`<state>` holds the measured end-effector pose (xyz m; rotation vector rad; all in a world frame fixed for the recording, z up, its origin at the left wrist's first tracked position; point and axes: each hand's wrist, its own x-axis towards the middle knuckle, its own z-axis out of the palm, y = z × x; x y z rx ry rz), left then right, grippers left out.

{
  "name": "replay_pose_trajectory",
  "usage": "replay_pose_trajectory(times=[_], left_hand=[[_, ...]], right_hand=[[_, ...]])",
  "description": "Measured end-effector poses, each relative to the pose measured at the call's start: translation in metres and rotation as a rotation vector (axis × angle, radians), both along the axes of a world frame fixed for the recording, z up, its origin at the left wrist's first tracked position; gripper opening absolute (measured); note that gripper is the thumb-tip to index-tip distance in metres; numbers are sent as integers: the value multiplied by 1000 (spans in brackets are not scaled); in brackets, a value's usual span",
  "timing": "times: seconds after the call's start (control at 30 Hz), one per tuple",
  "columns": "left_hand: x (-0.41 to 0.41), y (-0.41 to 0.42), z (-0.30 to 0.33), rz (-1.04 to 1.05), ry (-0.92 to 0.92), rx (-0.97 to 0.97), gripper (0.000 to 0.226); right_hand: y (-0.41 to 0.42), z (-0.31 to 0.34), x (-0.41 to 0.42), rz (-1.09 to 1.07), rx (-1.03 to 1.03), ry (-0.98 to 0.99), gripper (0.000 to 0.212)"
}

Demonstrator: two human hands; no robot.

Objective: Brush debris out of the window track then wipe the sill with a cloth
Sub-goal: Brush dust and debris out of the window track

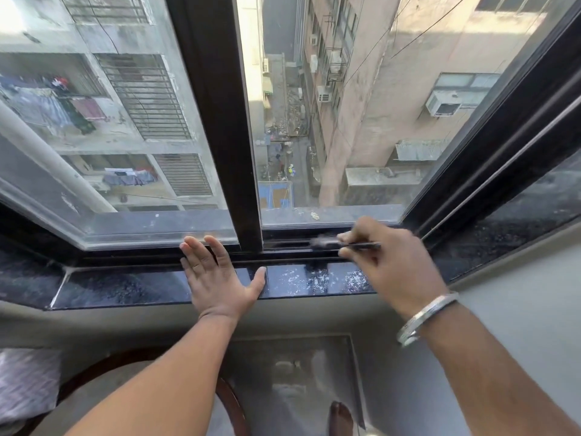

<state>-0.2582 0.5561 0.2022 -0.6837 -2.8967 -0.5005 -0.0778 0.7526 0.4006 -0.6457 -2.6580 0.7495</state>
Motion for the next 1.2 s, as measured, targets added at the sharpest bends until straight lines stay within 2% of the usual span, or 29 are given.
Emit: replay_pose_trajectory(times=[0.1, 0.2, 0.3, 0.43, 0.53, 0.6, 0.67, 0.73, 0.8, 0.9, 1.1, 1.2], left_hand=[[0, 0, 0, 1, -11, 0, 123], [0, 1, 1, -3, -5, 9, 122], [0, 0, 0, -11, 6, 16, 123], [0, -1, 0, -19, 4, 15, 123], [1, 0, 1, -21, 7, 18, 123], [0, 0, 0, -18, 7, 22, 123], [-1, 0, 0, -16, 7, 22, 122], [0, 0, 0, -20, 8, 26, 122], [0, 0, 1, -26, 15, 33, 122], [0, 0, 1, -27, 13, 40, 122], [0, 0, 1, -22, 9, 15, 121], [1, 0, 2, -16, 8, 14, 121]], right_hand=[[-31, -24, -35, 173, -158, -40, 17], [-22, -43, -42, 174, -196, -32, 17], [15, -50, -13, 11, -188, -1, 19], [63, -43, 34, -320, -10, -67, 15], [66, -37, 50, -451, 154, -112, 15], [47, -37, 53, -440, 306, -53, 13], [22, -35, 49, -399, 321, 120, 12], [4, -38, 36, -341, 158, 307, 13], [-8, -45, 17, -269, -45, 396, 11], [-7, -63, 8, -272, -136, 393, 9], [50, -68, 55, -622, 91, 299, 14], [34, -61, 51, -553, 142, 390, 15]])
